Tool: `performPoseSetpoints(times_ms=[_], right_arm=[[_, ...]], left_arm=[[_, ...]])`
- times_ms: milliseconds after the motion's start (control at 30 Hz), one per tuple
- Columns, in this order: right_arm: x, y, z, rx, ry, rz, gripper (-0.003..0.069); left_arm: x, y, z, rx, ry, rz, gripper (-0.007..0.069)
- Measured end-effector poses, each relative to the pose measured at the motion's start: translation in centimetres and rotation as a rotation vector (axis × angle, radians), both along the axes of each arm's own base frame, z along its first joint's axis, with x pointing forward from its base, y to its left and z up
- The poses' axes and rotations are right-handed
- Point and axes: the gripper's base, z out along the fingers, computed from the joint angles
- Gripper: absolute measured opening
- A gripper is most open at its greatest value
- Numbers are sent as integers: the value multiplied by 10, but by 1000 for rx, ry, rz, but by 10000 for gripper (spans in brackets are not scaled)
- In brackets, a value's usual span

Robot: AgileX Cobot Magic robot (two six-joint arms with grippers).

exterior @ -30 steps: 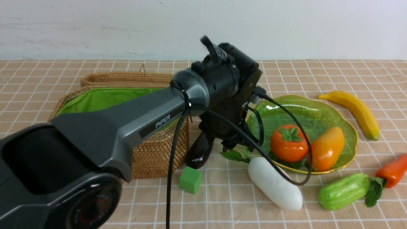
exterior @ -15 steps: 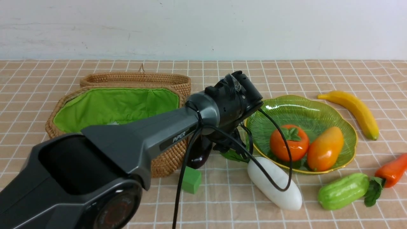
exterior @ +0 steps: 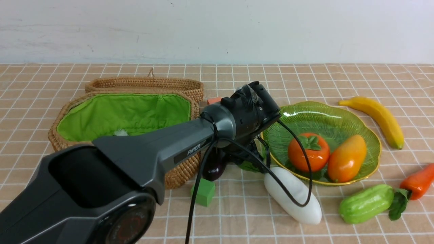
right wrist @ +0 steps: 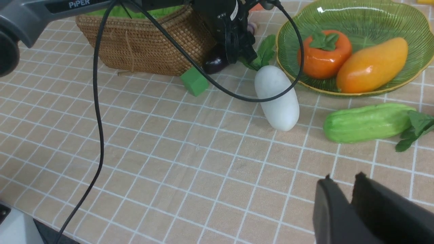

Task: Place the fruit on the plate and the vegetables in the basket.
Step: Use the left arm to grab an eggplant and put it into the left basket

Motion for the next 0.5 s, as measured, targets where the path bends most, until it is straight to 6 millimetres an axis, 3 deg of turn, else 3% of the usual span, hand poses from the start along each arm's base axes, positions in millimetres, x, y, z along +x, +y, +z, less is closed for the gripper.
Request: performPoseSetpoints(times_ms=[133, 200, 233, 267, 333, 367, 433, 500], right_arm=[[0, 0, 0, -10, -9, 7, 108], [0, 0, 1, -7, -17, 7, 108], [0, 0, 1, -6, -19, 7, 108], [1, 1, 2, 1, -31, 7, 108], [2, 1, 4, 14, -51, 5, 108], [2, 1, 4, 15, -53, 5, 108], [3, 1, 7, 28, -79, 1, 108], [4, 1, 9, 36, -102, -5, 108]], left_arm=[[-13, -11, 13, -10, 1, -37, 408], [-29, -22, 43, -34, -27, -83, 407], [-30, -22, 43, -34, -26, -84, 407], [-46, -27, 72, -46, -47, -116, 406], [-66, -26, 108, -44, -58, -148, 406], [-68, -25, 111, -47, -59, -147, 406], [-87, -12, 160, -56, -89, -222, 405], [-98, 8, 194, -42, -116, -313, 405]])
